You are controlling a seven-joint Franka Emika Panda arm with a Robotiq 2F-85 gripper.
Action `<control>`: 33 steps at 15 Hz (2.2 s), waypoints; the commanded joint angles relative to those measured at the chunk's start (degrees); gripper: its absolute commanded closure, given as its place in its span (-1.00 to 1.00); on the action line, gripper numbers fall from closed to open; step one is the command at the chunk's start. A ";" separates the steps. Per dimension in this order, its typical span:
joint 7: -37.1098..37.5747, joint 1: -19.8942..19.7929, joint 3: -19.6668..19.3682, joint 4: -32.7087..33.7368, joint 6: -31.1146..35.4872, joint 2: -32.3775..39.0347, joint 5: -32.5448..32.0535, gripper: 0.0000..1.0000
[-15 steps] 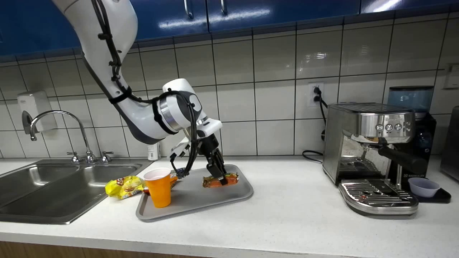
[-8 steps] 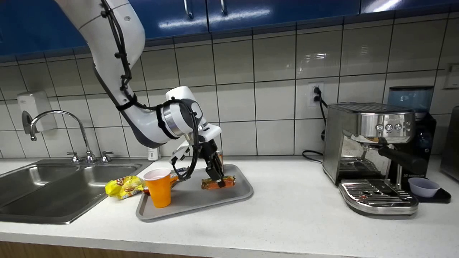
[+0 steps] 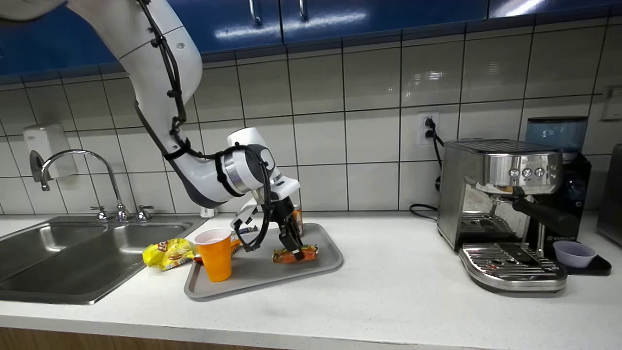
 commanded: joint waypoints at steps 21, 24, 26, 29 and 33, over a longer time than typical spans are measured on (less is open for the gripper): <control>-0.93 2.95 -2.25 -9.14 0.40 -12.10 -4.73 -1.00; -1.19 2.39 -1.66 -11.93 1.34 -16.15 -7.50 -1.00; -1.48 1.75 -0.85 -13.52 1.92 -18.60 -9.12 -1.00; -3.16 0.45 1.32 -15.65 2.49 -22.09 -10.62 -1.00; -7.61 -1.51 5.56 -17.75 2.88 -25.78 -10.53 -1.00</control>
